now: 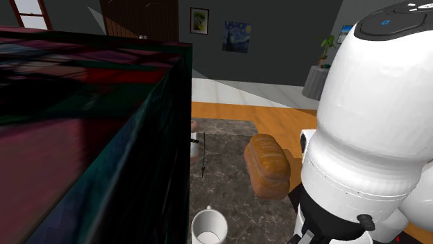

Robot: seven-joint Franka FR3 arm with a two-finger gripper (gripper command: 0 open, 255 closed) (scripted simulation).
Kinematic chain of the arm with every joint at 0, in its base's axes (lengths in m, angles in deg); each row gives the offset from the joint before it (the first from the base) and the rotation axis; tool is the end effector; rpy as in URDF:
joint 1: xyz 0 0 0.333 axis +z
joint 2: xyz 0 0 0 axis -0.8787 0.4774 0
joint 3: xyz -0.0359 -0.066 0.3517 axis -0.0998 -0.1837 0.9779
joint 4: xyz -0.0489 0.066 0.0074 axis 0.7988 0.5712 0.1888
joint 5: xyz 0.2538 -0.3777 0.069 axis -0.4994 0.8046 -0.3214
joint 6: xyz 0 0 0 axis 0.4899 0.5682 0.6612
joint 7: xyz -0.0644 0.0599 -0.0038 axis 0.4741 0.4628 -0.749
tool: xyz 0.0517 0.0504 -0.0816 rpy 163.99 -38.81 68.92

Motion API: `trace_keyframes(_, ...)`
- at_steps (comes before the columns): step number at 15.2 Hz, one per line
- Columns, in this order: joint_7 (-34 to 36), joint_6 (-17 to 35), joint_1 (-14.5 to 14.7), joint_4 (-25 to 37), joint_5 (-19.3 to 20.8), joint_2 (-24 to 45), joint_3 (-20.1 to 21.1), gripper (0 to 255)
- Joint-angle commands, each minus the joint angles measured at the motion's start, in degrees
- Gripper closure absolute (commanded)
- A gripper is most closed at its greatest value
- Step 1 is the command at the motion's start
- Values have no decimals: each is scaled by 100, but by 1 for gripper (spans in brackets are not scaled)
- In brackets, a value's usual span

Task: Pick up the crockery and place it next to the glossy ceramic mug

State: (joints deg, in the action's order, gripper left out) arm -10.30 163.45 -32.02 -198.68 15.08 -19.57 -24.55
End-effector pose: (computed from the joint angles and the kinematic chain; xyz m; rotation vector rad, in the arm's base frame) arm 0.1055 0.4384 0.4924 2.9432 -0.1291 -0.0712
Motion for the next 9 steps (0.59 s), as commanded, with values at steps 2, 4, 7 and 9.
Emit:
trace_keyframes(2,9,249,1,-194,-34,49,84,255)
trace_keyframes(4,15,410,-1,-316,-55,87,140,255)
trace_keyframes(7,27,657,-7,-491,-83,158,229,255)
trace_keyframes(9,38,824,-15,-603,-99,214,292,255)
